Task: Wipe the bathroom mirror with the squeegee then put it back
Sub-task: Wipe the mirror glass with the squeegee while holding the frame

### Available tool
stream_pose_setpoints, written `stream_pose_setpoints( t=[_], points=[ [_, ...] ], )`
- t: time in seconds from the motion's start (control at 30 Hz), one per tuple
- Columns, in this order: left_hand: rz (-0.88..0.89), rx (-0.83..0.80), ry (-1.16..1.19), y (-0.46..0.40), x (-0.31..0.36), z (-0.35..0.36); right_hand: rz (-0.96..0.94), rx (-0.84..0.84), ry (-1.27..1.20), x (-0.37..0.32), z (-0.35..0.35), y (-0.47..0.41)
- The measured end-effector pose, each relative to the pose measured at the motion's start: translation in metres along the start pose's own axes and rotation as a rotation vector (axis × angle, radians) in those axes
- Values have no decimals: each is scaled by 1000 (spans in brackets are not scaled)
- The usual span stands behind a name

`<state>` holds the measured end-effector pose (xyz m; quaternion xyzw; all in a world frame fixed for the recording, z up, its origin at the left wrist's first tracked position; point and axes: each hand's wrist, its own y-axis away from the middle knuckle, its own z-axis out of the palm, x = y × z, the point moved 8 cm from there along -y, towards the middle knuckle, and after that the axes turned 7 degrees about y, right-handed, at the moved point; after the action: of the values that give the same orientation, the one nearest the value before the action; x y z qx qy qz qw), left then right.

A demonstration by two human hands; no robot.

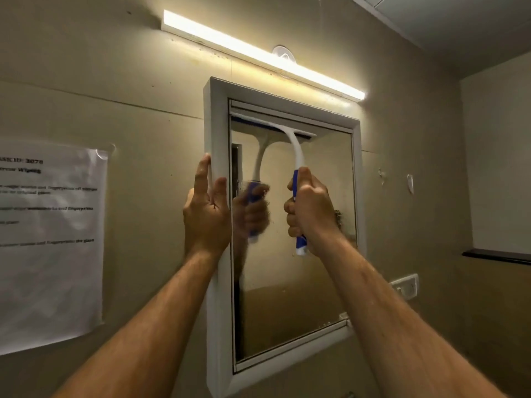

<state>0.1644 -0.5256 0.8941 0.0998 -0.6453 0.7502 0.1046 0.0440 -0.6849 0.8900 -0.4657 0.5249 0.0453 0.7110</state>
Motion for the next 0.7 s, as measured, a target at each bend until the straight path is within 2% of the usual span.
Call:
stream_pose_setpoints(
  t=[0.13, 0.23, 0.43, 0.57, 0.7],
  points=[
    [-20, -20, 5, 1, 7, 1, 17, 0, 47, 30, 0, 12],
    [-41, -23, -20, 2, 10, -1, -9, -4, 41, 22, -1, 5],
    [-53, -11, -64, 1, 13, -3, -21, -154, -165, -6, -2, -13],
    [-80, -22, -45, 3, 11, -2, 104, -314, -349, 37, 9, 14],
    [-88, -43, -28, 3, 9, 0, 191, -348, -364, 81, 14, 39]
  ],
)
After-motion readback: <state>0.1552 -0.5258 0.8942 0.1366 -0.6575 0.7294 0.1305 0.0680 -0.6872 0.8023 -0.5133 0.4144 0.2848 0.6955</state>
